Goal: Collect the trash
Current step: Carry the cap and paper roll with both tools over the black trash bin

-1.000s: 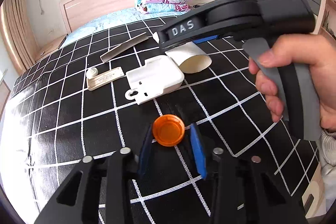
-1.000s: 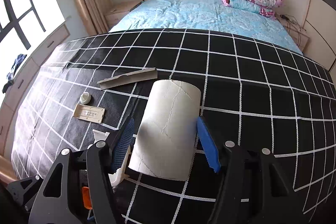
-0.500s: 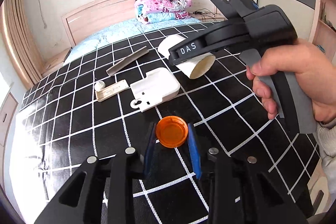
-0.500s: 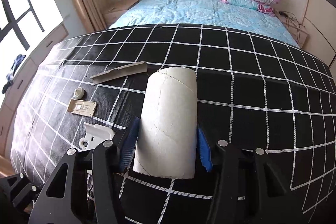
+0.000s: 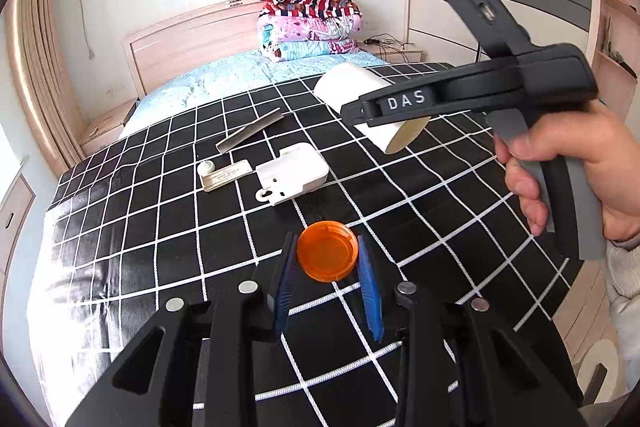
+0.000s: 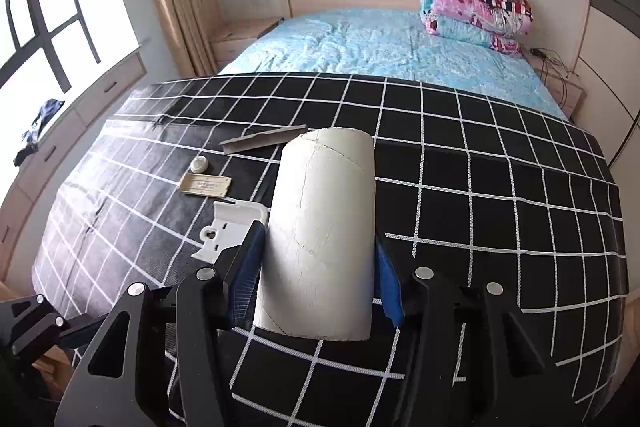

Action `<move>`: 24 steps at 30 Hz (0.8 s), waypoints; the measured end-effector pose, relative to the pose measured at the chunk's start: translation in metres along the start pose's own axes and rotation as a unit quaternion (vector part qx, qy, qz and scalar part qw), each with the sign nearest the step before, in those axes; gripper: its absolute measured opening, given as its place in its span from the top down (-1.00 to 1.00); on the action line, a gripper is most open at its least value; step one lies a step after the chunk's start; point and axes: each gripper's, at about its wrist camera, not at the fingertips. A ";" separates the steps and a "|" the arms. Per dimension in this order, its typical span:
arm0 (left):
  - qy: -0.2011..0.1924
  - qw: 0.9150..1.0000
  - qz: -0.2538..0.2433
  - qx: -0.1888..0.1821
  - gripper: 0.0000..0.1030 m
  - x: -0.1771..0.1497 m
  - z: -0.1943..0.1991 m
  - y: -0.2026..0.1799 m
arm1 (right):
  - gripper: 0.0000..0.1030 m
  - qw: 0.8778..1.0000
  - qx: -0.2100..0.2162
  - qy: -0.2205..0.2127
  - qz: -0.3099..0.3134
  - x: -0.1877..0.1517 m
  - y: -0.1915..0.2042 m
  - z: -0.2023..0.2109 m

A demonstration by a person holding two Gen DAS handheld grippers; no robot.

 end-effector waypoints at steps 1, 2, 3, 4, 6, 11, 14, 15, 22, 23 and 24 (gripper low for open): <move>-0.002 1.000 0.000 -0.001 0.44 -0.001 0.005 -0.001 | 0.01 1.000 0.002 -0.003 0.004 -0.002 0.004 0.006; -0.004 1.000 -0.001 -0.002 0.44 -0.002 0.008 -0.001 | 0.01 1.000 0.005 -0.007 0.006 -0.005 0.007 0.012; -0.006 1.000 -0.001 -0.004 0.44 -0.004 0.012 -0.001 | 0.01 1.000 0.008 -0.010 0.008 -0.008 0.010 0.018; -0.007 1.000 0.000 -0.005 0.44 -0.006 0.016 -0.001 | 0.01 1.000 0.010 -0.014 0.011 -0.012 0.014 0.024; -0.009 1.000 0.000 -0.008 0.44 -0.009 0.023 -0.002 | 0.00 1.000 0.014 -0.021 0.018 -0.019 0.021 0.037; -0.013 1.000 0.008 -0.014 0.44 -0.023 0.044 -0.005 | 0.00 0.999 0.017 -0.034 0.033 -0.041 0.036 0.063; -0.011 1.000 0.012 -0.018 0.44 -0.036 0.054 -0.008 | 0.00 0.998 0.028 -0.037 0.039 -0.056 0.045 0.075; -0.011 1.000 0.012 -0.019 0.44 -0.040 0.058 -0.009 | 0.00 0.998 0.030 -0.038 0.041 -0.061 0.048 0.079; -0.013 0.999 0.010 -0.033 0.44 -0.069 0.086 -0.018 | 0.00 0.995 0.054 -0.035 0.073 -0.098 0.076 0.104; -0.014 0.999 0.011 -0.036 0.44 -0.073 0.090 -0.019 | 0.00 0.994 0.063 -0.033 0.077 -0.105 0.079 0.107; -0.013 0.999 0.010 -0.038 0.44 -0.076 0.092 -0.019 | 0.00 0.994 0.071 -0.030 0.082 -0.114 0.084 0.110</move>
Point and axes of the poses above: each gripper's, at about its wrist camera, not at the fingertips, and z roughly against the way its jaws point, y to its left, x to its top, and after that the axes turned 8 degrees about x, right-handed
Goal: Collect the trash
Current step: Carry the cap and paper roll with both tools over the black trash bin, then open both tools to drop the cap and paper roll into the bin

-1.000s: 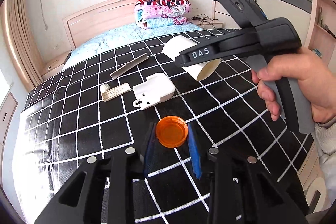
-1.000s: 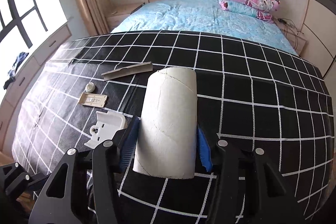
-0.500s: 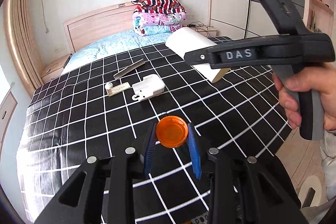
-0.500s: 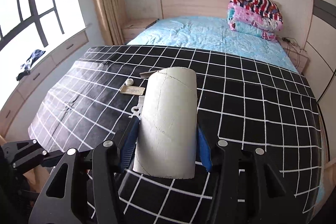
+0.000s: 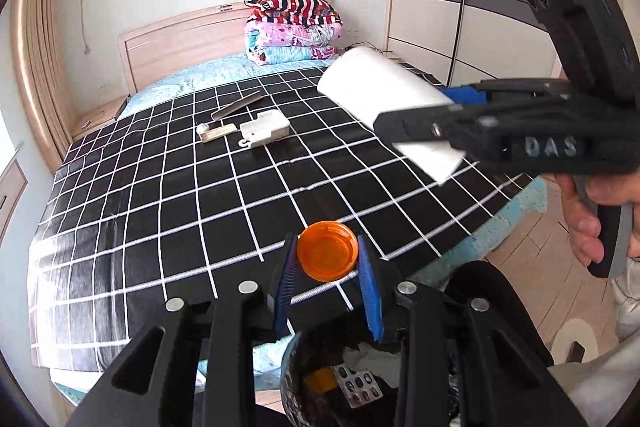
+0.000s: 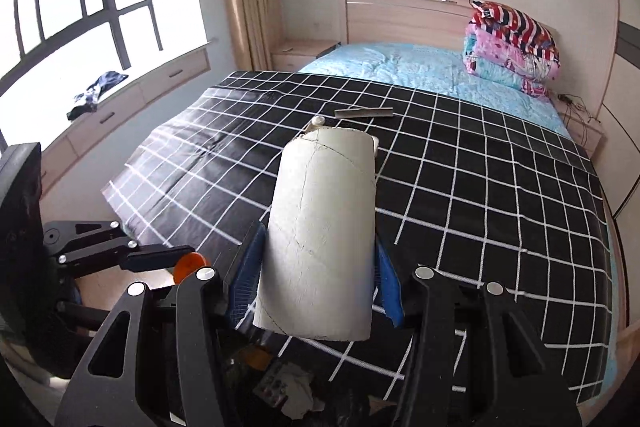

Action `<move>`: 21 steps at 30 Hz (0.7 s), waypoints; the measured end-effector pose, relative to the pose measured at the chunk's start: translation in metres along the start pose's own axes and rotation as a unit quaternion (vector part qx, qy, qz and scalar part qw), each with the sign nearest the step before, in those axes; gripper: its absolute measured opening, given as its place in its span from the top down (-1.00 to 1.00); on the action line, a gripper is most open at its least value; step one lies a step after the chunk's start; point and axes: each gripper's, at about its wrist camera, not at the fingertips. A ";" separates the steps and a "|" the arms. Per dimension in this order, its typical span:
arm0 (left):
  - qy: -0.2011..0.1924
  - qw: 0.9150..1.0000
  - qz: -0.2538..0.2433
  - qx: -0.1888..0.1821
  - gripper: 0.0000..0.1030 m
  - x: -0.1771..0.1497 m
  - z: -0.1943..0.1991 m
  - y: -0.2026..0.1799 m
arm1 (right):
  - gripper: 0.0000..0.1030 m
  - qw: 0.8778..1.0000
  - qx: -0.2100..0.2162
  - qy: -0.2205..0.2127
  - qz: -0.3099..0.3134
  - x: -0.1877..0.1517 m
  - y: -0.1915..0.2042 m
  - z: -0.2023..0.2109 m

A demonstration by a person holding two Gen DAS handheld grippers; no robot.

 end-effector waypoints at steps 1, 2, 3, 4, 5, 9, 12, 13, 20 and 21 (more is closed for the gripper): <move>0.002 1.000 -0.002 -0.001 0.44 -0.004 0.002 -0.001 | 0.00 1.000 0.009 0.003 0.004 -0.006 0.005 0.002; 0.004 1.000 -0.005 -0.005 0.44 -0.008 0.004 -0.002 | 0.00 1.000 0.017 0.007 0.007 -0.013 0.010 0.003; 0.008 1.000 -0.005 -0.010 0.44 -0.013 0.005 -0.002 | 0.00 1.000 0.025 0.012 0.009 -0.022 0.014 0.004; 0.013 1.000 -0.005 -0.011 0.44 -0.018 0.006 -0.003 | 0.00 0.999 0.031 0.019 0.008 -0.031 0.018 0.006; 0.019 1.000 -0.010 -0.010 0.44 -0.023 0.007 -0.004 | 0.00 0.999 0.037 0.024 0.006 -0.038 0.021 0.006; 0.041 0.999 -0.007 -0.020 0.44 -0.044 0.007 -0.006 | 0.00 0.997 0.056 0.044 -0.003 -0.064 0.031 0.009; 0.056 0.998 -0.011 -0.032 0.44 -0.056 0.004 -0.011 | 0.00 0.997 0.054 0.059 -0.006 -0.084 0.036 0.011; 0.062 0.997 -0.016 -0.033 0.44 -0.061 0.002 -0.014 | 0.00 0.996 0.056 0.066 -0.013 -0.091 0.035 0.009; 0.114 0.993 -0.015 -0.038 0.44 -0.091 -0.028 -0.023 | 0.00 0.991 0.044 0.117 -0.053 -0.129 0.022 -0.016; 0.121 0.992 -0.013 -0.039 0.44 -0.094 -0.032 -0.023 | 0.00 0.989 0.046 0.125 -0.057 -0.134 0.021 -0.020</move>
Point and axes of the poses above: each gripper's, at about its wrist camera, not at the fingertips, and z roughly against the way its jaws point, y to its left, x to its top, and after that the axes turned 8 degrees about x, right-handed
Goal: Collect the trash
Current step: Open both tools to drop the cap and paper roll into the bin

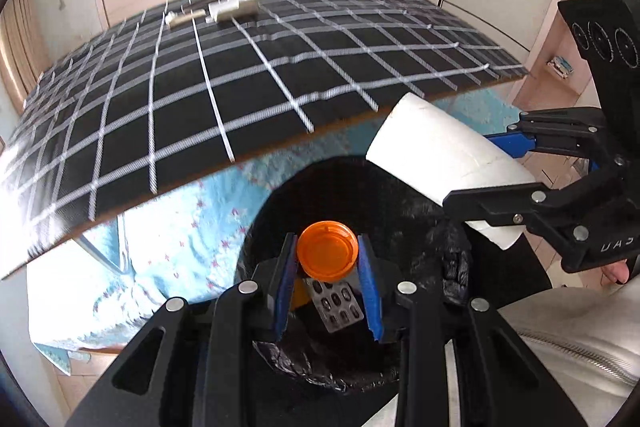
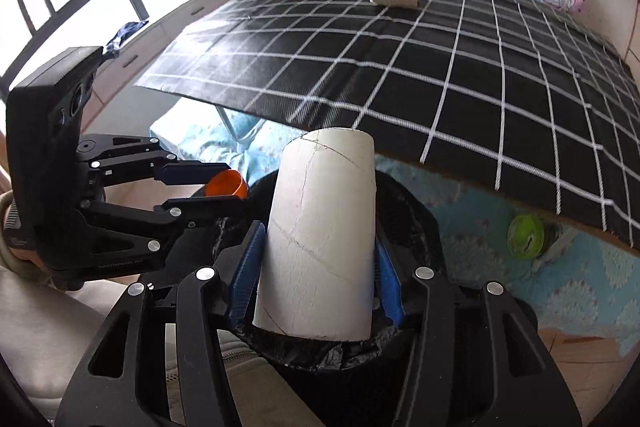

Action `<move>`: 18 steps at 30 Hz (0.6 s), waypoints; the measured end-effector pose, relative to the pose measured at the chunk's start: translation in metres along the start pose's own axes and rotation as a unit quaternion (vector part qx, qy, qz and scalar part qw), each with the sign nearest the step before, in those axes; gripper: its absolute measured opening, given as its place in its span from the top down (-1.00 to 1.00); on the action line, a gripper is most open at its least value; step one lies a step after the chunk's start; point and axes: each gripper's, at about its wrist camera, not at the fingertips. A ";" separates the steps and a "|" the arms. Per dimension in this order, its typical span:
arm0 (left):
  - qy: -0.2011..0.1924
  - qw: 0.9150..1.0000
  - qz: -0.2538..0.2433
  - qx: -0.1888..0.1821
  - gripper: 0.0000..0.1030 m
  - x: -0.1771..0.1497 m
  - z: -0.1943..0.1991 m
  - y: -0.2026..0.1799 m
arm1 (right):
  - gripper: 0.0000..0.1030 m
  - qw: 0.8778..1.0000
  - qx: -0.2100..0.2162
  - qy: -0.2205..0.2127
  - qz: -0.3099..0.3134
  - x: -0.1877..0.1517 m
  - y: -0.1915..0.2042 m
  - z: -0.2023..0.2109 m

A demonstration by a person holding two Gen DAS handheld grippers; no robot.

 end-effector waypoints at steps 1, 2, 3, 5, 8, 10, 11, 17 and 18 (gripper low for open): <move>0.006 1.000 0.002 -0.002 0.44 -0.002 -0.005 0.000 | 0.00 1.000 0.003 0.006 -0.001 -0.004 -0.002 -0.006; 0.012 1.000 0.003 -0.006 0.44 -0.004 -0.010 -0.001 | 0.00 1.000 0.004 0.013 -0.001 -0.009 -0.003 -0.012; 0.020 1.000 0.007 -0.009 0.44 -0.006 -0.016 0.000 | 0.00 1.000 0.003 0.021 -0.002 -0.012 -0.004 -0.017; 0.038 0.999 0.013 -0.016 0.44 -0.011 -0.027 0.001 | 0.00 0.999 0.003 0.034 -0.009 -0.018 -0.009 -0.028; 0.059 0.998 0.017 -0.022 0.44 -0.015 -0.045 -0.002 | 0.00 0.998 0.003 0.055 -0.024 -0.025 -0.018 -0.046; 0.068 0.997 0.017 -0.024 0.44 -0.018 -0.055 -0.003 | -0.01 0.997 0.007 0.075 -0.032 -0.030 -0.024 -0.060; 0.071 0.997 0.011 -0.025 0.44 -0.020 -0.060 -0.005 | -0.01 0.996 0.005 0.087 -0.034 -0.033 -0.027 -0.068; 0.102 0.994 0.008 -0.032 0.44 -0.029 -0.083 -0.006 | -0.01 0.993 -0.002 0.114 -0.043 -0.043 -0.033 -0.093; 0.104 0.994 0.008 -0.032 0.44 -0.030 -0.084 -0.006 | -0.01 0.992 -0.003 0.115 -0.044 -0.043 -0.034 -0.094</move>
Point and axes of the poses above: each gripper's, at about its wrist camera, not at the fingertips, and z roughly against the way its jaws point, y to its left, x to its top, and after that the axes turned 8 degrees about x, right-handed
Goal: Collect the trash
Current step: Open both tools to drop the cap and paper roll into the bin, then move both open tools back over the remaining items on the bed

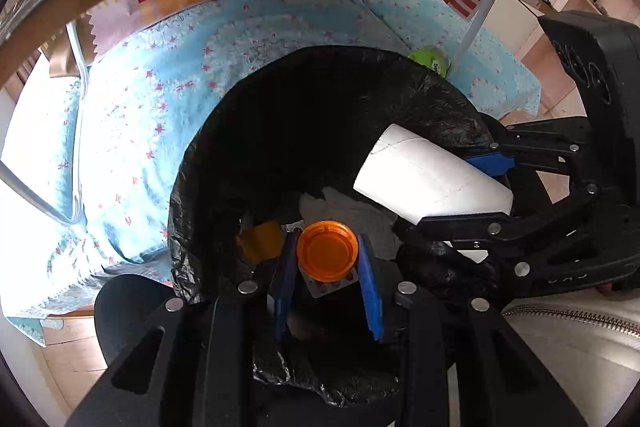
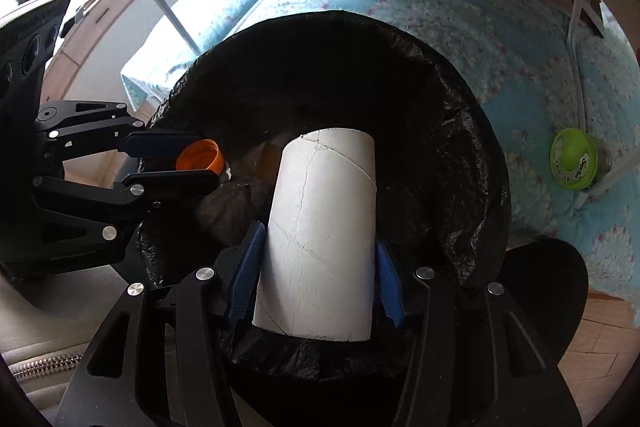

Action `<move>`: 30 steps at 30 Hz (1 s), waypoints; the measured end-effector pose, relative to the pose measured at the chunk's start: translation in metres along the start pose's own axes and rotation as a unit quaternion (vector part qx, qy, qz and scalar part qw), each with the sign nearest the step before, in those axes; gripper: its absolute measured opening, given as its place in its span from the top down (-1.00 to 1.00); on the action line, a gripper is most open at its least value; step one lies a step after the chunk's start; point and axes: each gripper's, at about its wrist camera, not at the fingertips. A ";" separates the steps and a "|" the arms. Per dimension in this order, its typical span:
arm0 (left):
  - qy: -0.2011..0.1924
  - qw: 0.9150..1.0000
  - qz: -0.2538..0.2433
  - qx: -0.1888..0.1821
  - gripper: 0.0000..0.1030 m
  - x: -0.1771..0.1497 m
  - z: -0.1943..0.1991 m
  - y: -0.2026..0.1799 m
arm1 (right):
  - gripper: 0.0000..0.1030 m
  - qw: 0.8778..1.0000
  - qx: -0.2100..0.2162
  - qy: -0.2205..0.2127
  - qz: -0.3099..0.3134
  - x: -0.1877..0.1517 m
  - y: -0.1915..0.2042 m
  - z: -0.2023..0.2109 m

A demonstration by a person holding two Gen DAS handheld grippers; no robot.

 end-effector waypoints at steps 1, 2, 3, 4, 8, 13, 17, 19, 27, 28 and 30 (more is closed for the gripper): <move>0.001 1.000 -0.001 0.002 0.44 0.000 0.000 -0.001 | -0.02 1.000 0.001 0.001 -0.003 0.001 -0.001 -0.001; 0.002 1.000 -0.003 0.002 0.44 -0.001 -0.001 -0.001 | -0.02 1.000 0.001 0.001 -0.007 0.001 -0.003 -0.002; 0.002 1.000 -0.003 0.002 0.44 -0.001 -0.002 -0.001 | -0.03 1.000 0.002 0.002 -0.010 0.000 -0.005 -0.002; 0.003 1.000 -0.003 0.001 0.44 0.000 -0.002 -0.001 | -0.03 1.000 0.003 0.002 -0.011 0.001 -0.005 -0.003; 0.007 1.000 -0.003 0.000 0.40 0.000 -0.003 -0.001 | -0.07 1.000 -0.001 -0.001 -0.003 0.000 0.000 -0.002; -0.013 1.000 -0.012 -0.008 0.04 0.002 0.007 -0.005 | -0.18 1.000 -0.005 -0.008 -0.001 0.000 0.003 0.003; -0.028 1.000 -0.007 -0.009 0.04 0.003 0.019 -0.004 | -0.18 1.000 -0.007 -0.024 -0.005 0.002 0.004 0.016; -0.037 0.999 -0.001 -0.007 0.04 0.004 0.026 0.000 | -0.18 0.999 -0.007 -0.035 -0.006 0.002 0.005 0.023; -0.080 0.997 0.006 0.002 0.04 0.012 0.062 0.011 | -0.18 0.997 -0.012 -0.083 0.004 0.009 0.015 0.057; -0.088 0.996 0.003 0.006 0.04 0.013 0.068 0.011 | -0.18 0.996 -0.010 -0.089 0.006 0.010 0.017 0.062; -0.103 0.995 -0.001 0.010 0.04 0.016 0.079 0.013 | -0.18 0.995 -0.008 -0.100 0.010 0.012 0.021 0.071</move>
Point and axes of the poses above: each gripper's, at about its wrist camera, not at the fingertips, and z roughly against the way its jaws point, y to its left, x to its top, and after that the axes turned 8 degrees about x, right-handed
